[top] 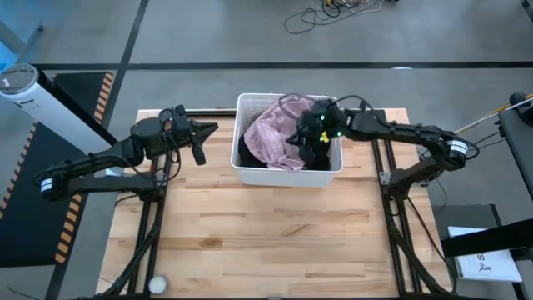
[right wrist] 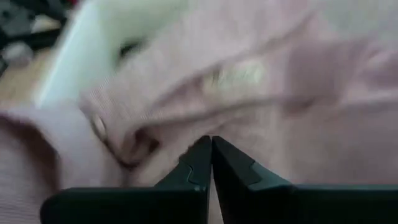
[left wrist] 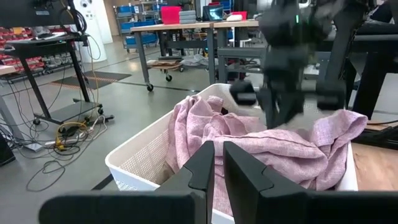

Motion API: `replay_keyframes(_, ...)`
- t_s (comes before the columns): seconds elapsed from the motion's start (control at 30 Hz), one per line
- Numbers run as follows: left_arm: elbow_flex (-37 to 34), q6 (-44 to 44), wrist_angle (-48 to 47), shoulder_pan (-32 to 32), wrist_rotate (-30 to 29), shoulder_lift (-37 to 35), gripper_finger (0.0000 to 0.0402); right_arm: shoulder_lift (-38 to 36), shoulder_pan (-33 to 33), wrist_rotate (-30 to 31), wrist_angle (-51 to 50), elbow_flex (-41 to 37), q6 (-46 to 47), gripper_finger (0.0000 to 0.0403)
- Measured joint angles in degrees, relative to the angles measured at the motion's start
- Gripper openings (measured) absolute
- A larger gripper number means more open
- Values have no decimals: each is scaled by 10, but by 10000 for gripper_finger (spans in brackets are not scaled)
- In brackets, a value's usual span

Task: Sort clothes
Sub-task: Put the pink shirt into the white laundry bin

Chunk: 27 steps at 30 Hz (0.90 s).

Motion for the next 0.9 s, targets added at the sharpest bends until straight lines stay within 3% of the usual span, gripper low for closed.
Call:
replay_keyframes(0.2, 0, 0, 0, 0, 0, 0, 19, 50, -3, 74, 54, -65, -6, 0)
replay_keyframes(0.6, -1, 0, -18, 0, 0, 2, 3, 170, -68, 39, 102, -51, 36, 0)
replay_keyframes(0.9, -2, 2, -23, 0, -5, 2, 0, 129, -66, 33, 82, -39, 32, 0)
